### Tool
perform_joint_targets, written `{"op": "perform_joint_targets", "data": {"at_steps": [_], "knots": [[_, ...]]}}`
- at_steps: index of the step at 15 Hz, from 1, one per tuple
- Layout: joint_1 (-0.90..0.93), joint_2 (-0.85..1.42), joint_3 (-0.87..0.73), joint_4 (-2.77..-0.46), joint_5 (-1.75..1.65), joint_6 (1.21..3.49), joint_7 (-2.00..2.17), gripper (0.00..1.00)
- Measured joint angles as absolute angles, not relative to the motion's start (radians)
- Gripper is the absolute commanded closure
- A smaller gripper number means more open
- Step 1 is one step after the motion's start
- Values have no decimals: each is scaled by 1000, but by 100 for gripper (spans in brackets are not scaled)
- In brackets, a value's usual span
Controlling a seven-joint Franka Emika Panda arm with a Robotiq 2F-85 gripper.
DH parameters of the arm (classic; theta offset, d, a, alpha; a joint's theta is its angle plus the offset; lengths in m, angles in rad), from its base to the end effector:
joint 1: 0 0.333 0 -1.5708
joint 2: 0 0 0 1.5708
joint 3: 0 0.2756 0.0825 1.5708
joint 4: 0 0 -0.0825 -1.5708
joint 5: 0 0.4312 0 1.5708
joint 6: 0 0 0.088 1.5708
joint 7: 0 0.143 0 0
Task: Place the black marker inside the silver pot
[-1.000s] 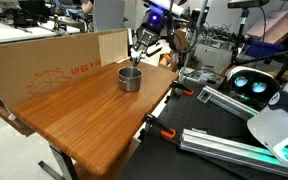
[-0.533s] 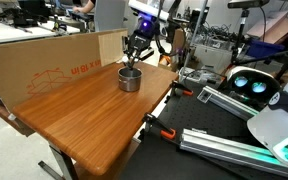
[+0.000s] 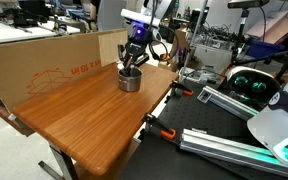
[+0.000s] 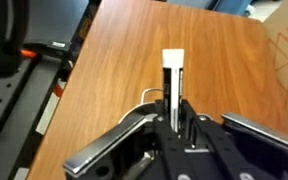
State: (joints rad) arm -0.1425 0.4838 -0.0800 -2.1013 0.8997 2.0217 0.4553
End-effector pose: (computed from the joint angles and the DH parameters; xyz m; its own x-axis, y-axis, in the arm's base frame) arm 0.5274 -0.0520 0.0644 0.2059 -0.6657 -0.7172 -0.9740 -0.2104 -0.0843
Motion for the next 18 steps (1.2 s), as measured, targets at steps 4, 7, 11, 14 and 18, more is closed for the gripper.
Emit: {"op": "perform_joint_targets", "data": {"at_steps": [4, 7, 11, 14, 18], "knots": [[-133, 504, -85, -2086, 869, 2022, 493, 41], [-121, 505, -90, -2078, 838, 2022, 516, 19], [-119, 505, -90, -2072, 813, 2021, 521, 0], [-119, 499, -90, -2063, 812, 2022, 521, 0], [-119, 447, -95, -2069, 812, 2022, 516, 0]]}}
